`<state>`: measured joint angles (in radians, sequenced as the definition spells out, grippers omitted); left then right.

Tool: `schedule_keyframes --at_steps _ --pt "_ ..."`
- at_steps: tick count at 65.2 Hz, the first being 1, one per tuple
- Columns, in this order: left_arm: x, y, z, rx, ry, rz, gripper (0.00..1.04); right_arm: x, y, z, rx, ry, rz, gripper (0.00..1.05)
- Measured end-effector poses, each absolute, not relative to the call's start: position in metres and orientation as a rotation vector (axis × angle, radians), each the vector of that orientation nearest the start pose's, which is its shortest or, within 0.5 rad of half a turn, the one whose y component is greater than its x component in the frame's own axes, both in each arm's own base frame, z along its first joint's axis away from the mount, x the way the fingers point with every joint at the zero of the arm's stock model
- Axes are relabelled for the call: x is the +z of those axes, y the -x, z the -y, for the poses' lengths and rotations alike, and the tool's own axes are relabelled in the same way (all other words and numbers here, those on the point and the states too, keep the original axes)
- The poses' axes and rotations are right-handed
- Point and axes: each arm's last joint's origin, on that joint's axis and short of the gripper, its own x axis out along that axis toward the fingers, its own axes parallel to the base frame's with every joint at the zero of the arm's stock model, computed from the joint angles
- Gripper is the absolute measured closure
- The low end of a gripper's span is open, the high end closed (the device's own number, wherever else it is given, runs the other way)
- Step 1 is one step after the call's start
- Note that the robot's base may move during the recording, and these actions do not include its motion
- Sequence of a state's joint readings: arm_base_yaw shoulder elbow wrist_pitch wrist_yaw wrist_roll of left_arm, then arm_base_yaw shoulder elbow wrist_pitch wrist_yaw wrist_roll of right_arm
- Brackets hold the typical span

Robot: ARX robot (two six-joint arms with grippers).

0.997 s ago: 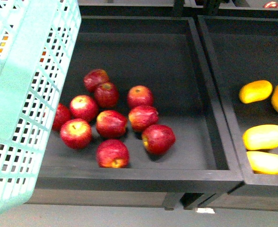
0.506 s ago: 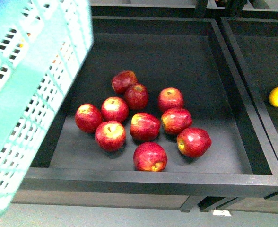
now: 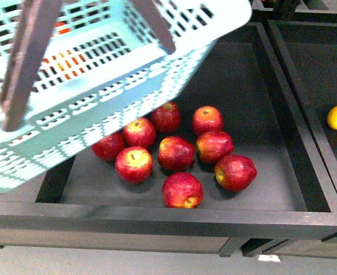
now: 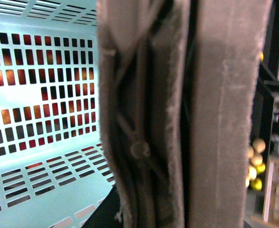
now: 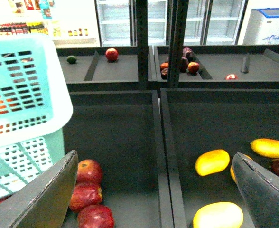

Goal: Pick mango and avocado into basket

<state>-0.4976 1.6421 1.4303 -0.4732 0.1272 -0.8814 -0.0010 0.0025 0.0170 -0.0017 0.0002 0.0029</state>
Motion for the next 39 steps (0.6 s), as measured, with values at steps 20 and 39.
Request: schedule_keyframes --at_steps 20,39 --pt "0.326 -0.297 0.236 -0.501 0.591 -0.964 0.91 0.169 -0.097 0.0 -0.001 -0.002 0.013 0.09" --pt "0.326 -0.295 0.239 -0.504 0.568 -0.954 0.91 0.169 -0.097 0.0 -0.001 -0.002 0.013 0.09"
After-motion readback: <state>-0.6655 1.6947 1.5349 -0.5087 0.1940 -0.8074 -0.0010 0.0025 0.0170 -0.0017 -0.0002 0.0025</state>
